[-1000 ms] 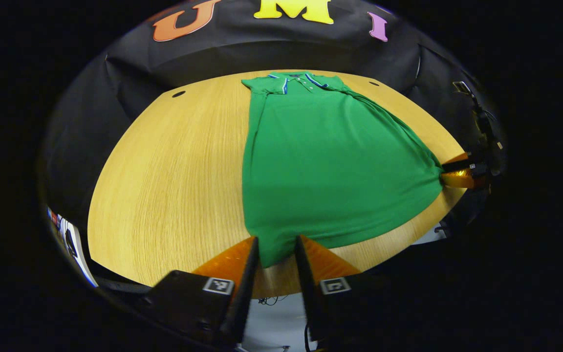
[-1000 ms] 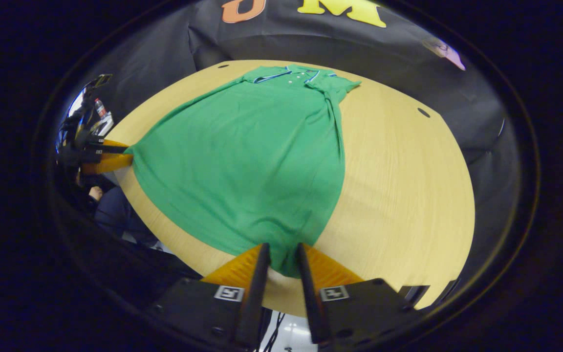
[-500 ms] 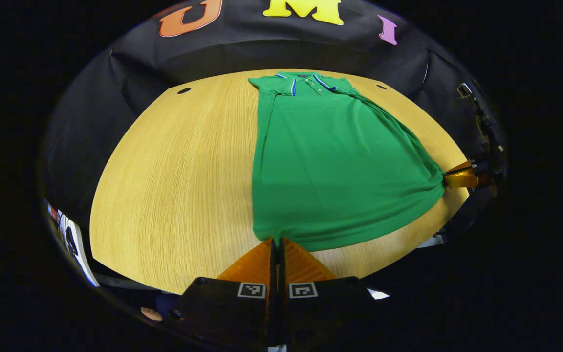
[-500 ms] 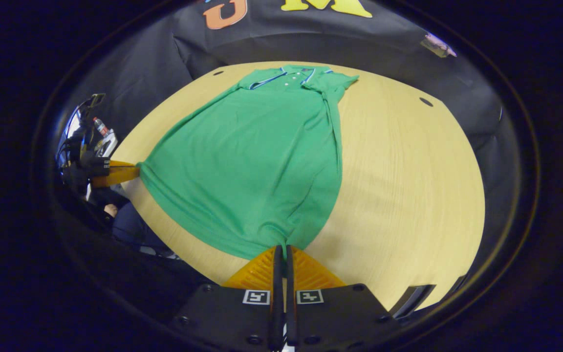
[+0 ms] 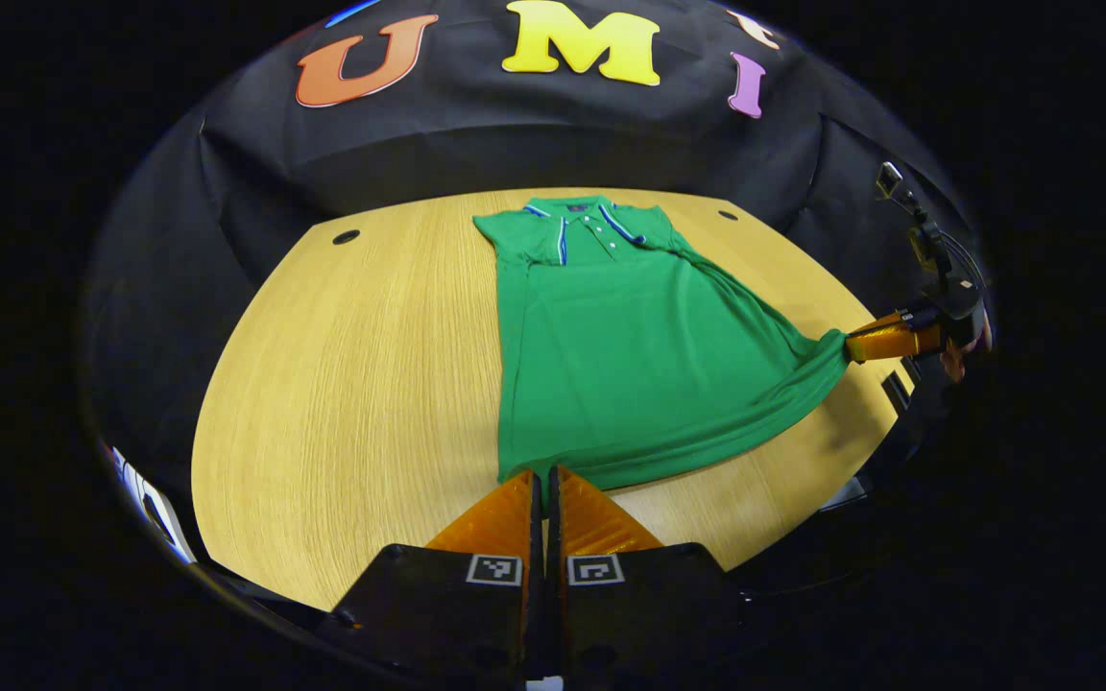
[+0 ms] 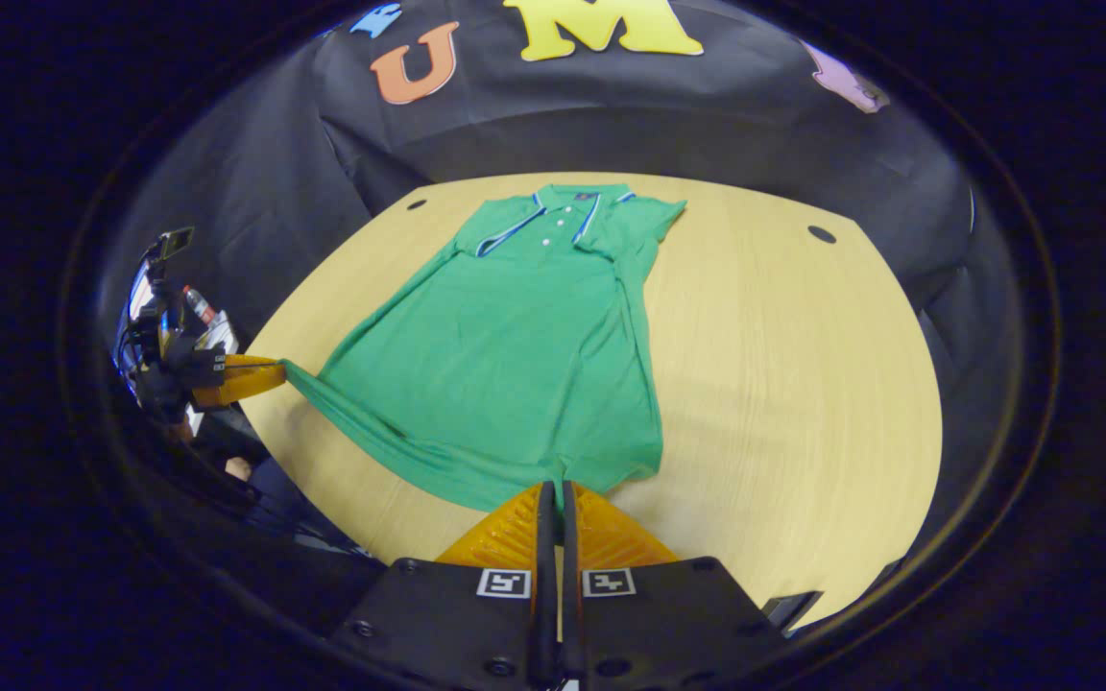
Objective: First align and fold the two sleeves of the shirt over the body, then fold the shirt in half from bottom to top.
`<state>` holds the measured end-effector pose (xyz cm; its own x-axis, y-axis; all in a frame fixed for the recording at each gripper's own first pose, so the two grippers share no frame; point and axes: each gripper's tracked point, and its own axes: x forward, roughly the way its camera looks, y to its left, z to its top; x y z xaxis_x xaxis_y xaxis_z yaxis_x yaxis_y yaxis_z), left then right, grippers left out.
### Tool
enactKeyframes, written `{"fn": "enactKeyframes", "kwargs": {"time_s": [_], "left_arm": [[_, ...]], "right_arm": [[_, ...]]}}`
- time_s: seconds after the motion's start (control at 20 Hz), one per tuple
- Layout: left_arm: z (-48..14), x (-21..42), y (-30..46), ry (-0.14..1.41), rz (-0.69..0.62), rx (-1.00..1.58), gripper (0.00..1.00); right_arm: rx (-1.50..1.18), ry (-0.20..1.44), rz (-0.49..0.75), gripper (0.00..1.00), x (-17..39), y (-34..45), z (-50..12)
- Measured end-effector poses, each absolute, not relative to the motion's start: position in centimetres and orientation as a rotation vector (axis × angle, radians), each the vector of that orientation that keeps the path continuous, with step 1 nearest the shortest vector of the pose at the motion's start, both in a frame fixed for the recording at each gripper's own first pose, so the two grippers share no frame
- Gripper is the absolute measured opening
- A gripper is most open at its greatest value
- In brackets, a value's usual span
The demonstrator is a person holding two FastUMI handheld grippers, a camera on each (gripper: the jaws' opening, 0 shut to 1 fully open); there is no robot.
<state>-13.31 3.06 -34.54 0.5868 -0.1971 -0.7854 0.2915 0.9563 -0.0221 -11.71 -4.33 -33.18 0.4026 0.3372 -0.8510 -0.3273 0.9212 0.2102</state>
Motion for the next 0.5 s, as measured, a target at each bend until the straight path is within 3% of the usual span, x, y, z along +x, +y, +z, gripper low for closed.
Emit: {"fn": "enactKeyframes", "kwargs": {"time_s": [0.5], "left_arm": [[-30.0, -3.3, 1.8, 0.769, -0.280, 0.092, 0.04]], "right_arm": [[0.083, 0.932, 0.397, 0.05, -1.7, -2.3, -28.2]]}}
